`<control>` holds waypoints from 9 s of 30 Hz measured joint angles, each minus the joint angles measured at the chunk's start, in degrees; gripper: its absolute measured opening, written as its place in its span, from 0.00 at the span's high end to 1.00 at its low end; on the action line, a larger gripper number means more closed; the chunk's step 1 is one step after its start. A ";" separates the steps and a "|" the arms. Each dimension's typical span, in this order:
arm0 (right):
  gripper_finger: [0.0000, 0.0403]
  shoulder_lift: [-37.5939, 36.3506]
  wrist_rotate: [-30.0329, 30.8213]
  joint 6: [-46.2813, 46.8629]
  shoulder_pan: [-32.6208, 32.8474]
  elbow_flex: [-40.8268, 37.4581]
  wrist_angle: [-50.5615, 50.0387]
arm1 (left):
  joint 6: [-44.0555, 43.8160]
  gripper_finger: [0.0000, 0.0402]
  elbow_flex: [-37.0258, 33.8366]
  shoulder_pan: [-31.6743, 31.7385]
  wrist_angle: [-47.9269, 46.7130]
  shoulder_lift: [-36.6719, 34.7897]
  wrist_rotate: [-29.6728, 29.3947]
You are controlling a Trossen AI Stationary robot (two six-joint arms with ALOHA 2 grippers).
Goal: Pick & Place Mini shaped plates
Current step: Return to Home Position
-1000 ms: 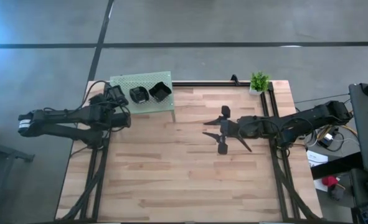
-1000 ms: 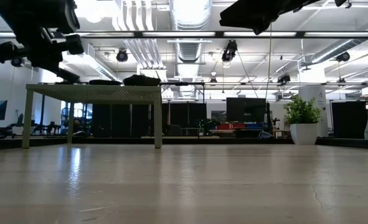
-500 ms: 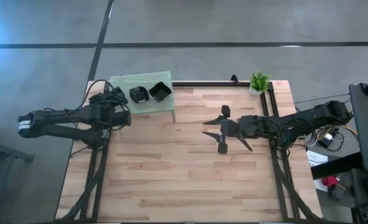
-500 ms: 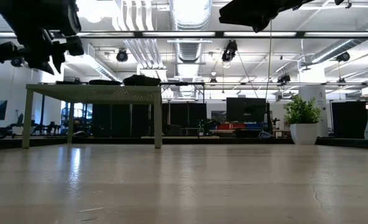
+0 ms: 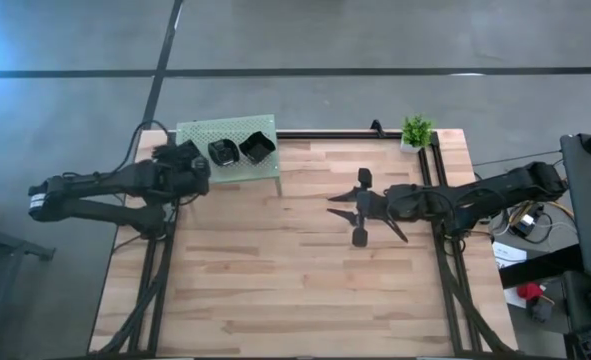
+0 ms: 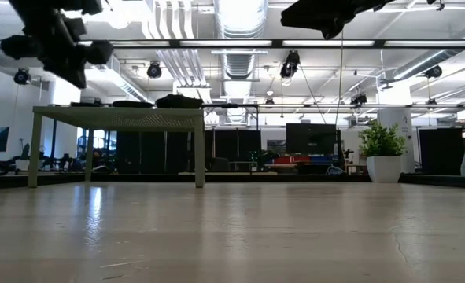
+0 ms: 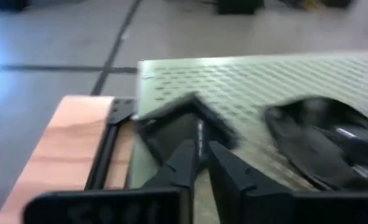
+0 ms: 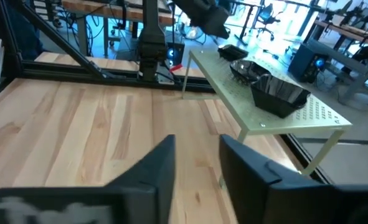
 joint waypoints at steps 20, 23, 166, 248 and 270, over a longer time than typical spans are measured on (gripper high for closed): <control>0.98 -17.02 -28.10 4.24 0.50 -0.83 -16.41 | 68.18 1.00 2.28 -34.49 44.69 0.97 17.21; 0.98 -20.43 -28.51 2.59 0.48 -2.17 -16.58 | 71.00 1.00 2.28 -40.00 46.81 0.97 17.20; 0.98 -64.61 -19.05 -7.90 0.45 -43.01 -7.11 | 85.33 1.00 -46.77 -46.71 75.88 -48.26 27.07; 0.98 -62.78 -14.86 -0.23 0.44 -42.99 -6.82 | 85.35 1.00 -46.79 -46.70 75.88 -48.23 27.09; 0.98 -62.78 -14.85 -0.26 0.44 -42.99 -6.82 | 85.34 1.00 -46.81 -46.71 75.88 -48.23 27.09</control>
